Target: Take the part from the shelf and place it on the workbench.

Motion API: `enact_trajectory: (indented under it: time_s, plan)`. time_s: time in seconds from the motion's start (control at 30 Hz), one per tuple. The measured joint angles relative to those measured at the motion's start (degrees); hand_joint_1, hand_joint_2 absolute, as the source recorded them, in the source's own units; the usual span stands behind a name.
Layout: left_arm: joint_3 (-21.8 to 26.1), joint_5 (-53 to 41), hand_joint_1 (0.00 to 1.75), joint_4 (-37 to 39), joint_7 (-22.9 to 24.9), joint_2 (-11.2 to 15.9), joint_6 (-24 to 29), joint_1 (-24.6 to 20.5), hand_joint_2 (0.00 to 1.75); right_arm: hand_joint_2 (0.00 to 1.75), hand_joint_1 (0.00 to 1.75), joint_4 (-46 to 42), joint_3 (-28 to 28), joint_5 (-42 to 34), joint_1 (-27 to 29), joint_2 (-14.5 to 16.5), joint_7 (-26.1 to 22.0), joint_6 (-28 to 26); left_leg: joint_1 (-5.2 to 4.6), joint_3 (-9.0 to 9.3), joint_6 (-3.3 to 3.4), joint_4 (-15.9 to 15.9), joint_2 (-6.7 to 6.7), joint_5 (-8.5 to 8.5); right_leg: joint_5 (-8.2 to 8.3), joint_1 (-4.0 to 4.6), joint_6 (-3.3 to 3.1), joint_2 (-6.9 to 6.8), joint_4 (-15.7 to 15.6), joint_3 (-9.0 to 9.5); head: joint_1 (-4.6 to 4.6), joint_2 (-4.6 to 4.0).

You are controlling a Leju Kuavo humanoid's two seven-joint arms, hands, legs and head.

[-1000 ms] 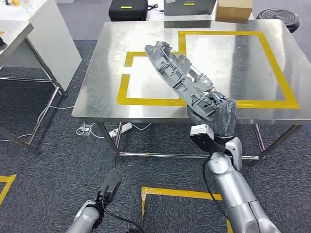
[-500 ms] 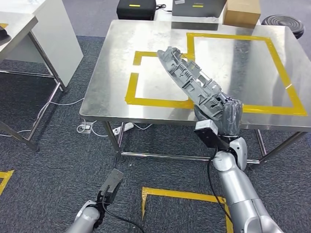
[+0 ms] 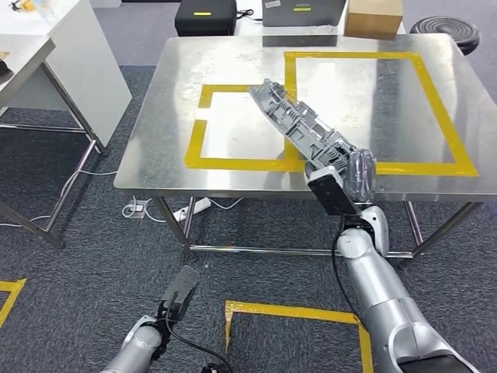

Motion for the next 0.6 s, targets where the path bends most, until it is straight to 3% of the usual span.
enact_trajectory:
  time_s: [0.07,0.1,0.2,0.27,0.3,0.37,0.4,0.43,0.47,0.5,0.57,0.6]
  plan:
    - [-0.01,0.26,0.00,-0.01,0.12,-0.01,-0.13,-0.15,0.00,1.75,1.75,0.39,0.11,-1.68,-0.65,0.01,-0.43,0.31,-0.22,2.92,0.70,-7.08,0.00,3.78,-0.21,0.18,0.21,0.13,0.04,0.19,0.02,0.00]
    - [-0.02,0.41,0.00,-0.02,0.20,-0.02,-0.19,-0.25,0.00,1.75,1.75,0.53,0.22,-2.45,-0.93,0.00,-0.64,0.39,-0.31,4.09,0.93,-9.78,-0.01,4.38,-0.27,0.29,0.41,0.22,0.08,0.06,0.02,0.00]
    - [-0.01,0.89,0.00,-0.04,0.66,-0.07,-0.27,-0.30,0.00,1.75,1.75,0.66,0.72,-3.79,-1.01,-0.02,-1.08,-0.08,-0.36,5.05,1.32,-12.14,-0.02,3.69,-0.25,0.41,1.20,0.37,-0.18,-0.33,0.07,0.00]
    - [0.01,1.21,0.00,-0.07,1.09,-0.11,-0.21,-0.29,0.00,1.75,1.75,0.66,1.10,-4.07,-0.88,-0.02,-1.13,-0.38,-0.10,5.20,1.78,-12.43,-0.01,3.74,-1.19,0.39,1.80,0.18,0.80,-0.96,0.17,0.00]
    - [0.01,1.36,0.00,-0.08,1.23,-0.14,-0.17,-0.31,0.00,1.75,1.75,0.65,1.25,-4.20,-0.77,-0.02,-1.15,-0.41,0.05,5.33,2.04,-12.58,0.01,3.73,-2.49,0.39,2.03,0.06,2.87,-1.95,0.29,0.00]
    - [0.02,1.80,0.00,-0.10,1.64,-0.13,-0.03,-0.22,0.00,1.75,1.75,0.66,1.45,-4.79,-0.12,-0.02,-1.36,-0.35,0.10,5.50,2.48,-12.58,0.01,3.51,-6.04,0.33,2.33,-0.11,9.98,-5.24,0.45,0.00]
    - [0.05,2.09,0.00,-0.10,1.98,-0.12,0.10,-0.11,0.00,1.75,1.75,0.67,1.55,-5.20,0.37,-0.02,-1.50,-0.27,0.10,5.64,2.60,-12.58,0.01,3.41,-7.21,0.29,2.46,-0.13,13.38,-6.88,0.44,0.00]
    - [0.09,2.35,0.00,-0.10,2.40,-0.11,0.31,0.00,0.00,1.75,1.75,0.67,1.67,-5.62,0.82,-0.02,-1.62,-0.20,0.12,5.80,2.65,-12.57,0.00,3.29,-7.34,0.25,2.60,-0.15,15.27,-7.88,0.44,0.00]
    - [0.13,2.57,0.00,-0.10,2.82,-0.10,0.56,0.07,0.00,1.75,1.75,0.67,1.79,-5.89,1.12,-0.02,-1.71,-0.13,0.14,6.02,2.59,-12.55,-0.03,3.17,-6.25,0.19,2.75,-0.20,14.97,-7.90,0.45,0.00]
    - [0.16,2.69,0.00,-0.10,3.13,-0.13,0.80,0.10,0.00,1.75,1.75,0.63,1.93,-6.07,1.28,-0.03,-1.75,-0.09,0.19,6.29,2.45,-12.53,-0.06,3.03,-4.18,0.08,2.87,-0.27,12.42,-6.85,0.44,0.00]
    - [0.17,2.82,0.00,-0.10,3.45,-0.16,1.02,0.01,0.00,1.75,1.75,0.48,2.20,-6.21,1.31,-0.02,-1.79,0.04,0.13,6.72,1.97,-12.40,-0.12,2.69,-0.18,-0.12,3.11,-0.39,4.76,-3.27,0.47,0.00]
    - [0.16,2.86,0.00,-0.10,3.48,-0.16,0.96,-0.04,0.00,1.75,1.75,0.39,2.33,-6.31,1.31,-0.02,-1.79,0.16,0.02,6.74,1.71,-12.28,-0.15,2.61,0.70,-0.18,3.02,-0.38,1.90,-1.82,0.43,0.00]
